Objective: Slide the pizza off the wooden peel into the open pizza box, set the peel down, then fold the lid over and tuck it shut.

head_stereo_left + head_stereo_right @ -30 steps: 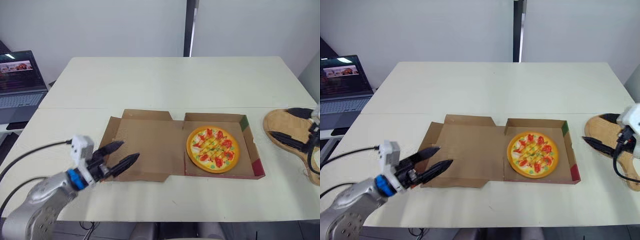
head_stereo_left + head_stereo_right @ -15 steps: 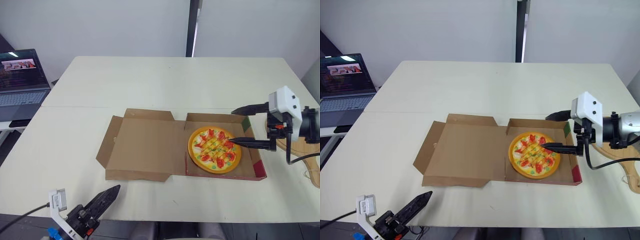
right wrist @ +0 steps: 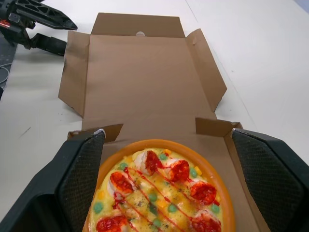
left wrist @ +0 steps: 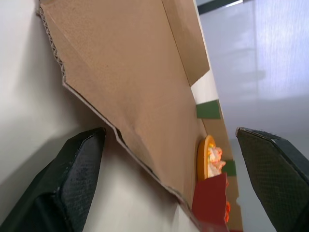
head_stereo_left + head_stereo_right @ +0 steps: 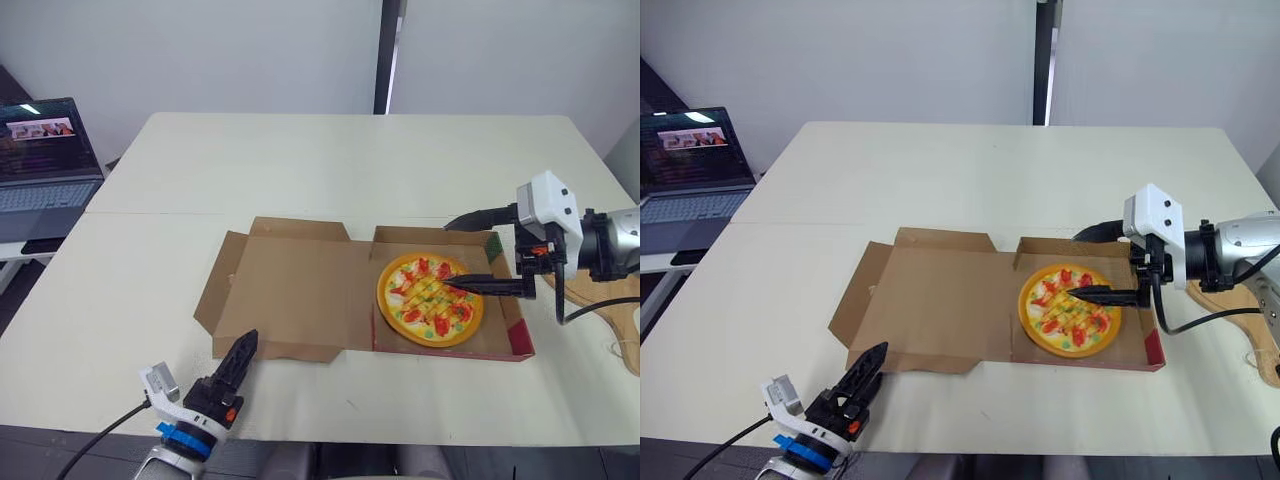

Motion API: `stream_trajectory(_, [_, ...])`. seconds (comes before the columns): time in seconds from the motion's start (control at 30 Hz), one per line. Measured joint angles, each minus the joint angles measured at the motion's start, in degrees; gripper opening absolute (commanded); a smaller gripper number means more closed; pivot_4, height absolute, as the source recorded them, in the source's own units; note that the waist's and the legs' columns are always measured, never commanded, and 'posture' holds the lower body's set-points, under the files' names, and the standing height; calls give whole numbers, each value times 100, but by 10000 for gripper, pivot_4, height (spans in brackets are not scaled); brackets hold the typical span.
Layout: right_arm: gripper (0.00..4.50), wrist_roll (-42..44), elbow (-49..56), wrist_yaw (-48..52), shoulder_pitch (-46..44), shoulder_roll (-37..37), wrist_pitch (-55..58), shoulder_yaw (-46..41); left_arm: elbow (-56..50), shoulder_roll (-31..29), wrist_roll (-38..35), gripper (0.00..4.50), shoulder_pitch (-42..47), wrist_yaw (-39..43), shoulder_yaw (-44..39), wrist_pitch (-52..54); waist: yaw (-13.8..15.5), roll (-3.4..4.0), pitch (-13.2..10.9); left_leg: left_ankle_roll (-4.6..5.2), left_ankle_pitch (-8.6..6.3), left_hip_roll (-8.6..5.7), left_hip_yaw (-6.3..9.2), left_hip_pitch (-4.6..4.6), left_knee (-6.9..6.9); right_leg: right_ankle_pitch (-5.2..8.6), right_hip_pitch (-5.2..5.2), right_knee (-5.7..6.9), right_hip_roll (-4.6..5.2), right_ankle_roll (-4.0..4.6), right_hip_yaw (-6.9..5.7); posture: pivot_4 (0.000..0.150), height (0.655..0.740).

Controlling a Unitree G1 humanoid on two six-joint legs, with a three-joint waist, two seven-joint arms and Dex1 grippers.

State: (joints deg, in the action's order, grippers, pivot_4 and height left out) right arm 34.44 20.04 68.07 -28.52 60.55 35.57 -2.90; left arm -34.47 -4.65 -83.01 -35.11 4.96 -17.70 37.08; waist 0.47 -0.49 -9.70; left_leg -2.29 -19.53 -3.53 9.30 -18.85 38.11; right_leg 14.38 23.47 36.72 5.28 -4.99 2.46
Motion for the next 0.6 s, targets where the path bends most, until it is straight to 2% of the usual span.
stream_trajectory(0.13, [44828, -38, -18, 55, -36, -2, 0, 61, -10, 42, -67, 45000, 19, -168, 153, -161, 11, 1, 0, 0, 0, -1, -1, 0, -1, 0, 0, -2, 0, 0, 1, 1500, 7400])
stream_trajectory(0.6, [45000, -163, -52, 60, -150, -74, 4, 97, 249, 39, -59, 840, 145, -190, 453, -416, 17, 10, 5, -2, 1, 1, -4, -4, -8, 0, 1, -22, -1, -1, 1, 1500, 7400])
